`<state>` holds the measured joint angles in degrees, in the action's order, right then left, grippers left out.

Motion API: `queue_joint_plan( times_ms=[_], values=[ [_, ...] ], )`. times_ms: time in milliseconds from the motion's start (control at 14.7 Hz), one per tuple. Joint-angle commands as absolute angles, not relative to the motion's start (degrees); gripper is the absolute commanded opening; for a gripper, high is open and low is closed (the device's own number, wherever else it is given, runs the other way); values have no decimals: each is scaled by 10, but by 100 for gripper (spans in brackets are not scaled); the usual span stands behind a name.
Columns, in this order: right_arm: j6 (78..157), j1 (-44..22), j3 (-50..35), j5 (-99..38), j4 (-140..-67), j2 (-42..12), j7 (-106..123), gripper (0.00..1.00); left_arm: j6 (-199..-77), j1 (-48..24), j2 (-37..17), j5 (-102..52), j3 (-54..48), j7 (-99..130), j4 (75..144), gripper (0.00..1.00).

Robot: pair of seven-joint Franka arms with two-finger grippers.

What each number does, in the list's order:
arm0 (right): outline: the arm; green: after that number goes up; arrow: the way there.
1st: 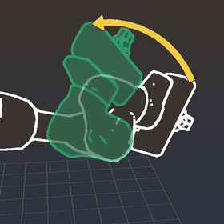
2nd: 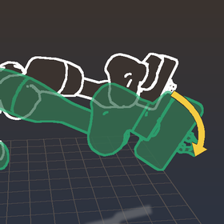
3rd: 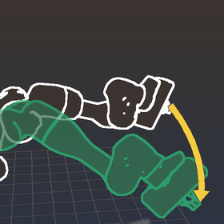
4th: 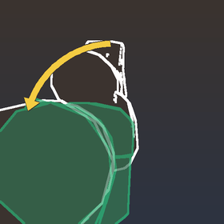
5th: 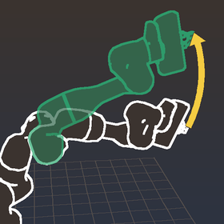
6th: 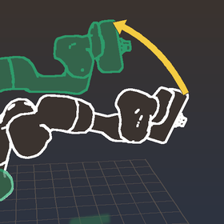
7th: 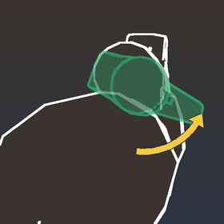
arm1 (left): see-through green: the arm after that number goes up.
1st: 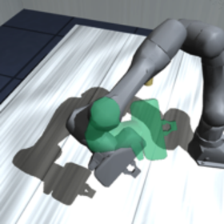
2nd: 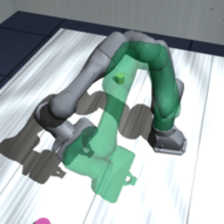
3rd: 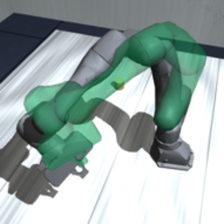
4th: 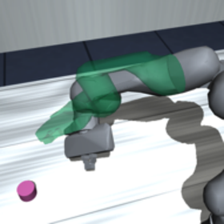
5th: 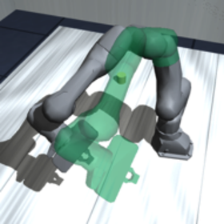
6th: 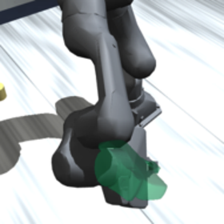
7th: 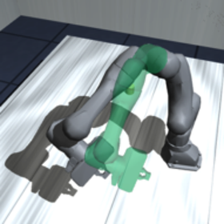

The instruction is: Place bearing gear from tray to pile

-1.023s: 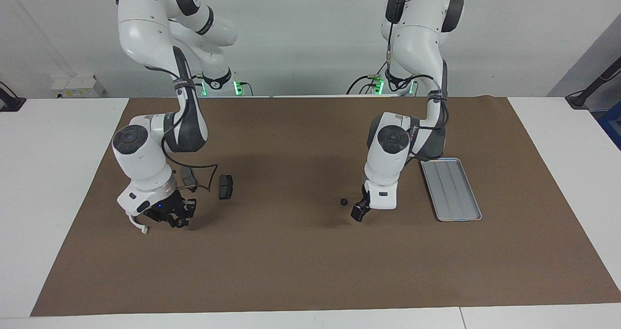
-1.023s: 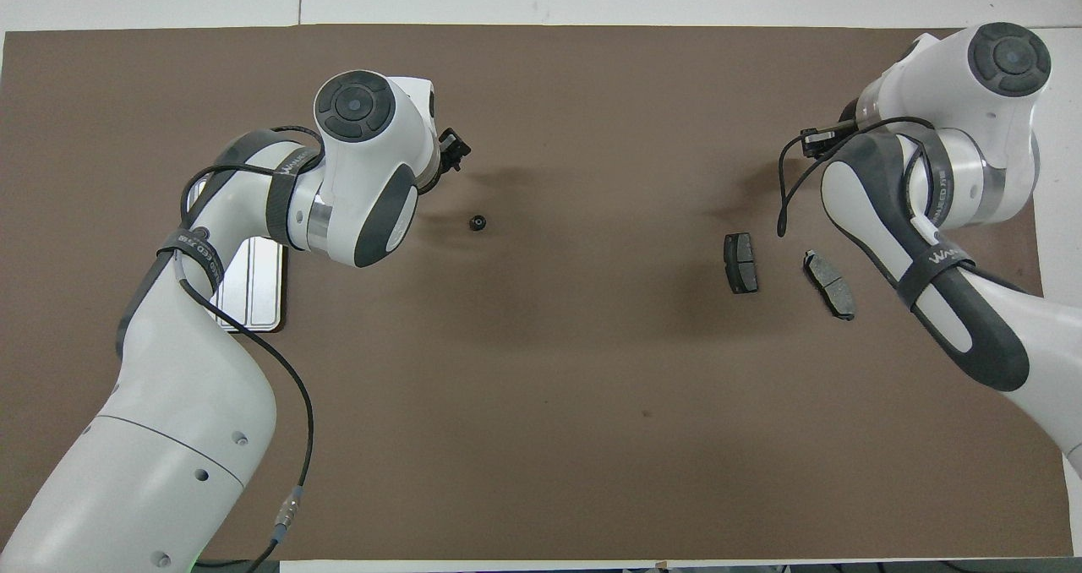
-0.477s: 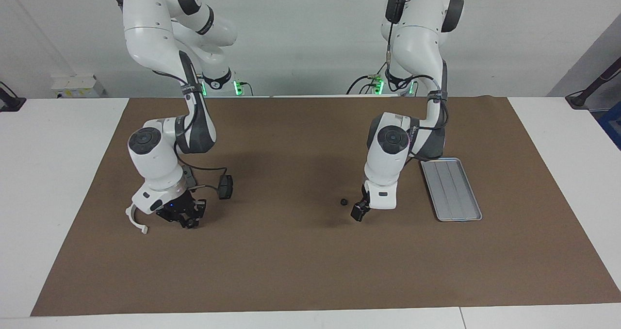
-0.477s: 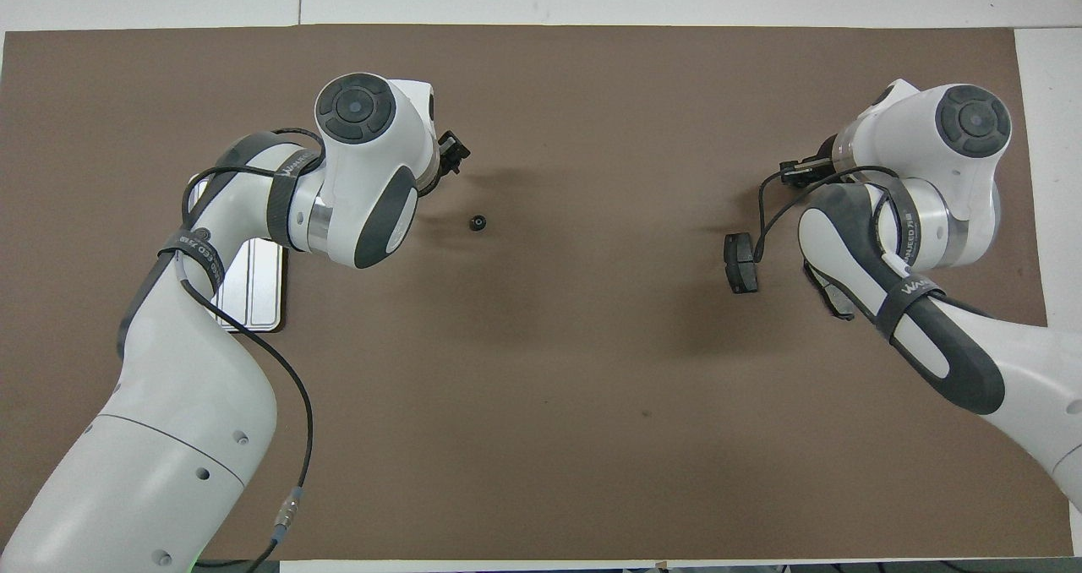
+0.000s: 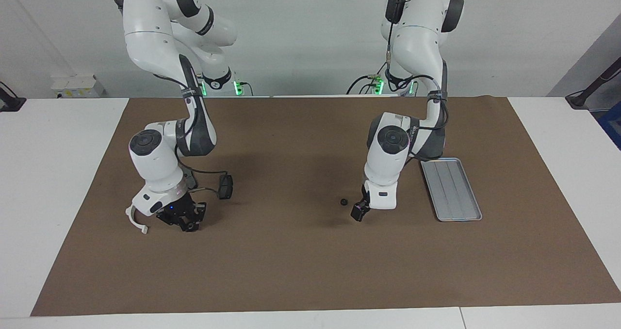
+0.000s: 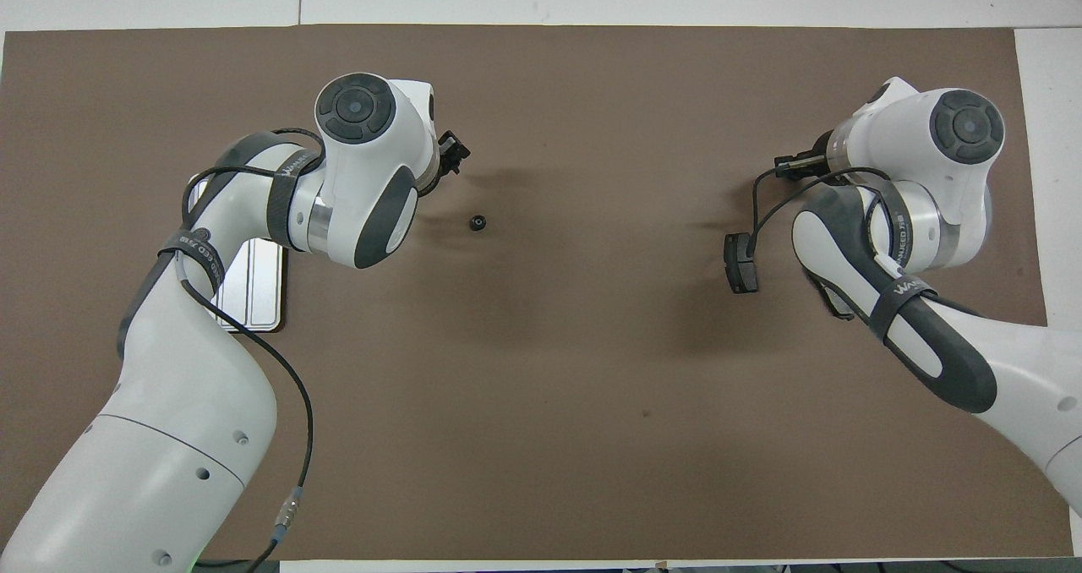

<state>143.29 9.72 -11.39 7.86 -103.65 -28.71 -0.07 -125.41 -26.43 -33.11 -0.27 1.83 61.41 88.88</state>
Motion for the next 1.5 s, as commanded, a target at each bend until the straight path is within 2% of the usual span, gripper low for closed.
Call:
queue_joint_plan(
  times_ms=[0, 886, 955, 1023, 1159, 1227, 1295, 1364, 1432],
  values=[
    [1467, 106, -118, 83, -1048, -288, -6, 0, -1259, -262, -314, 8, 18, 620, 911, 100],
    [1477, 110, -118, 82, -1048, -298, -5, 0, -1255, -260, -314, 8, 18, 620, 909, 100],
    [1477, 110, -118, 82, -1048, -298, -5, 3, -1255, -258, -314, 8, 18, 620, 909, 100],
    [1477, 110, -118, 82, -1048, -298, -5, 12, -1254, -258, -314, 8, 18, 620, 909, 100],
    [1477, 110, -118, 82, -1047, -297, -4, 14, -1254, -257, -314, 8, 18, 620, 907, 100],
    [1477, 111, -118, 82, -1046, -297, -5, 46, -1253, -257, -314, 8, 18, 620, 908, 100],
    [1475, 112, -118, 83, -1044, -296, -5, 92, -1253, -257, -314, 8, 18, 620, 908, 100],
    [1471, 114, -118, 82, -1043, -294, -5, 100, -1253, -257, -314, 8, 18, 620, 907, 100],
    [1467, 115, -119, 82, -1042, -293, -5, 100, -1252, -257, -314, 8, 18, 620, 907, 100]
  ],
)
